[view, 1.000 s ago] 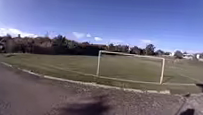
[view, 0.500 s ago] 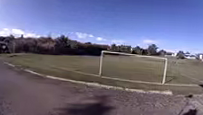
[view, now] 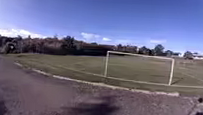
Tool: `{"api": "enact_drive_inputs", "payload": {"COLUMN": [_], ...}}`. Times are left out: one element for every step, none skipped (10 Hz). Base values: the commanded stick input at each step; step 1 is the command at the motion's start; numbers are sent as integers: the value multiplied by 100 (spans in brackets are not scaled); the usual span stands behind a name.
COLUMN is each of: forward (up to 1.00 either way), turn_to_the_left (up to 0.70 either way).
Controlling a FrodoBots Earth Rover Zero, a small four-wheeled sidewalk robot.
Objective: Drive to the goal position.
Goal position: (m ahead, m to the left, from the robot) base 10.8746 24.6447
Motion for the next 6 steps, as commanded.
{"api": "enact_drive_inputs", "payload": {"forward": [0,5,17,100,100,100], "turn_to_the_left": [40,0,1,1,1,1]}}
